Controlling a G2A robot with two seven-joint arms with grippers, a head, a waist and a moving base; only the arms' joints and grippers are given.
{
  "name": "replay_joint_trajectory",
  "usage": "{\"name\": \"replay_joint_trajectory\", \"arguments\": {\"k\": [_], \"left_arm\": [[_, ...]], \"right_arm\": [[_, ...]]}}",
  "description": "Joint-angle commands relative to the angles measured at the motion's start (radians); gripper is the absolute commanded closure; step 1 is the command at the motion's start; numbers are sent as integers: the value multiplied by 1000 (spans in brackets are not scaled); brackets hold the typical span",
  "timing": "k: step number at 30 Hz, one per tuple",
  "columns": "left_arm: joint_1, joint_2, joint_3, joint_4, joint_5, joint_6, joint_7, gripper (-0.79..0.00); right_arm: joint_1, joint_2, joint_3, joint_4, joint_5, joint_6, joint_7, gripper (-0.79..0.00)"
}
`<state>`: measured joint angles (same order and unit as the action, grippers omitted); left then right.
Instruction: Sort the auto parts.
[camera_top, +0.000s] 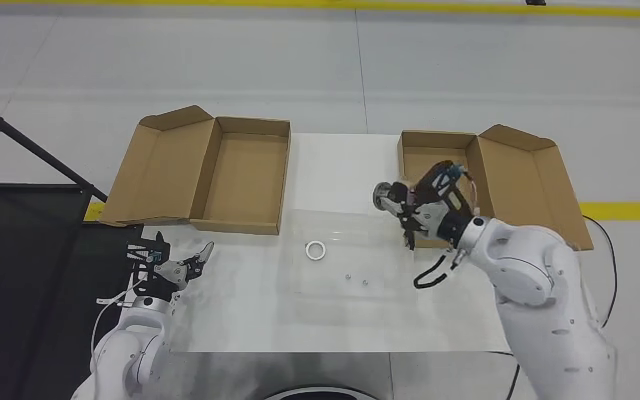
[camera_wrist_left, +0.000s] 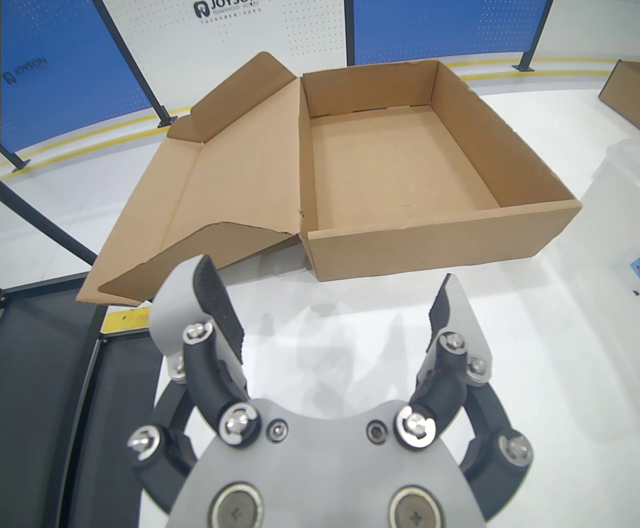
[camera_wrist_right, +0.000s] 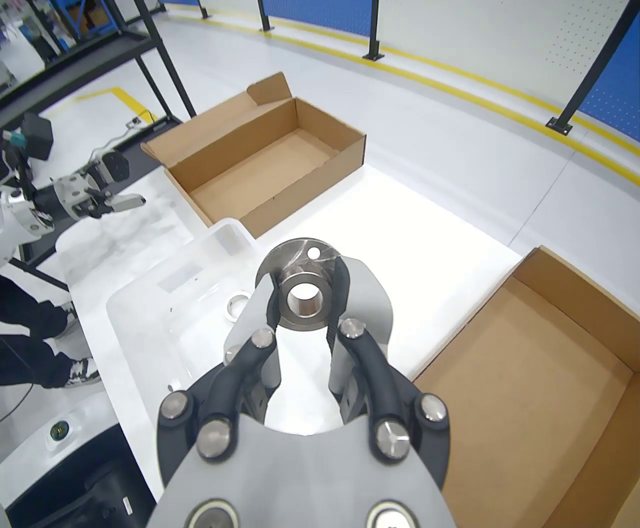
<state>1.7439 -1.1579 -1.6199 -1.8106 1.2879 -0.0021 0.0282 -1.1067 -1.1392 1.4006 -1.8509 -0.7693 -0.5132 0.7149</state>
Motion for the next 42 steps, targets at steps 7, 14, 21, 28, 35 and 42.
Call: {"name": "replay_joint_trajectory", "arguments": {"k": [7, 14, 21, 28, 35, 42], "left_arm": [[0, 0, 0, 0, 0, 0, 0, -785], [0, 0, 0, 0, 0, 0, 0, -785], [0, 0, 0, 0, 0, 0, 0, -785], [0, 0, 0, 0, 0, 0, 0, -785], [0, 0, 0, 0, 0, 0, 0, -785], [0, 0, 0, 0, 0, 0, 0, -785]], "right_arm": [[-26, 7, 90, 39, 176, -65, -157, 0], [-32, 10, 133, 92, 294, -99, -261, 0], [15, 16, 143, 154, 287, -61, -257, 0], [106, 22, 156, 282, 247, 2, -253, 0], [211, 24, 130, 431, 173, 98, -235, 0], [344, 20, 42, 633, 103, 143, -126, 0]]}}
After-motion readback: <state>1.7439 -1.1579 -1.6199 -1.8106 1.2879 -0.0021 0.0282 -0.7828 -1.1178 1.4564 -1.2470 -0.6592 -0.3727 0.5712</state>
